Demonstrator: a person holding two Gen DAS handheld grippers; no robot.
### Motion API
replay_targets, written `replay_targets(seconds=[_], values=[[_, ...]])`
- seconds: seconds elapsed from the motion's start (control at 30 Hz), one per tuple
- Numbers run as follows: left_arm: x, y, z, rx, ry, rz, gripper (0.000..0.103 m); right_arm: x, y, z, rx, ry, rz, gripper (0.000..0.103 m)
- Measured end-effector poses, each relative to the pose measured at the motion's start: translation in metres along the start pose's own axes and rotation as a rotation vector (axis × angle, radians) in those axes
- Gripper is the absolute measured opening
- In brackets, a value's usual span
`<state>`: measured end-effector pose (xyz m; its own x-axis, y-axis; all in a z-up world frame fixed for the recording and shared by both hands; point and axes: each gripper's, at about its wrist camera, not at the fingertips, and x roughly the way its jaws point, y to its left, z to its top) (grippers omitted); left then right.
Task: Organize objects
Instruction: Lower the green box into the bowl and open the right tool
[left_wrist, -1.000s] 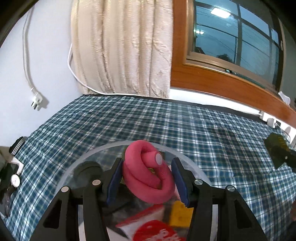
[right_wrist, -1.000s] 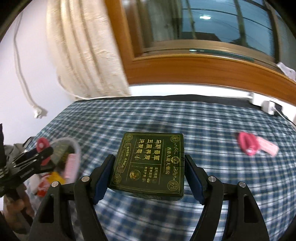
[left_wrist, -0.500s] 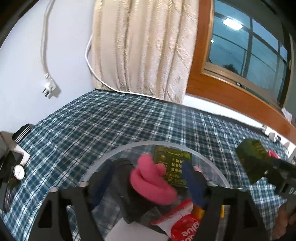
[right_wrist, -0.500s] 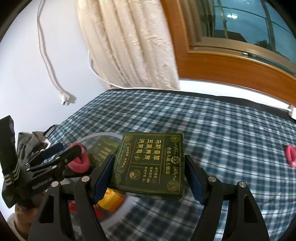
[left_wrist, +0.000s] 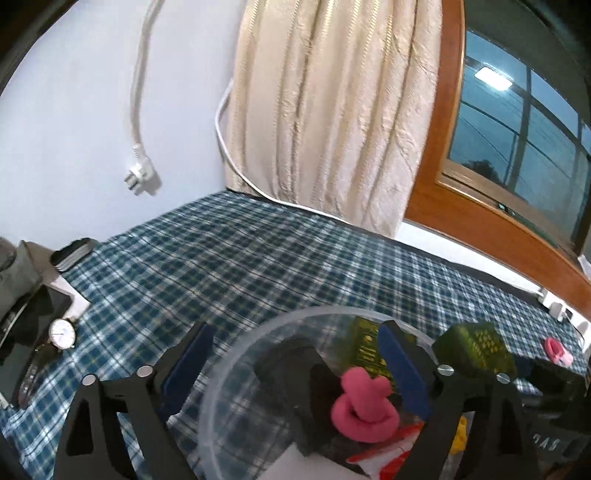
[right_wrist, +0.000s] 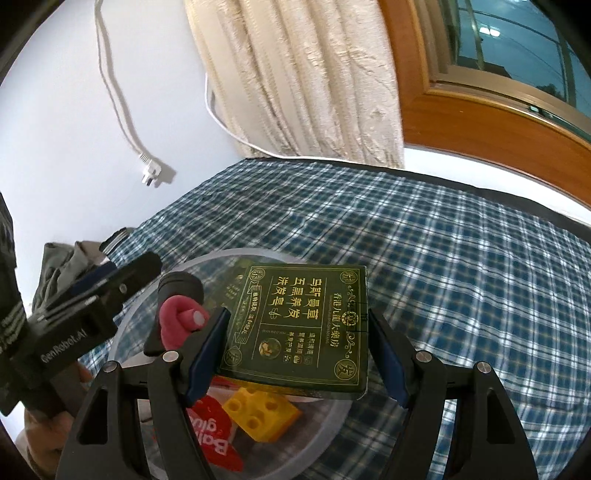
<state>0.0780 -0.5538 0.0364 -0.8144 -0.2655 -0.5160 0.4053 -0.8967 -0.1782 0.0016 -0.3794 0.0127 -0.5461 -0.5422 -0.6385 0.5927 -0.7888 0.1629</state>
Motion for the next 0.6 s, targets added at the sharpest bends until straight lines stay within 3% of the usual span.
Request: replay_targets(seconds=[0.33, 0.6], values=[[-0.007, 0.005, 0.002, -0.015, -0.033, 0.045, 0.102, 0.006, 0.033, -0.007, -0.145, 0.007, 0.064, 0.074], [-0.005, 0.009, 0.003, -0.04, -0.029, 0.051, 0.102, 0.001, 0.031, -0.011, -0.128, -0.001, 0.132, 0.081]])
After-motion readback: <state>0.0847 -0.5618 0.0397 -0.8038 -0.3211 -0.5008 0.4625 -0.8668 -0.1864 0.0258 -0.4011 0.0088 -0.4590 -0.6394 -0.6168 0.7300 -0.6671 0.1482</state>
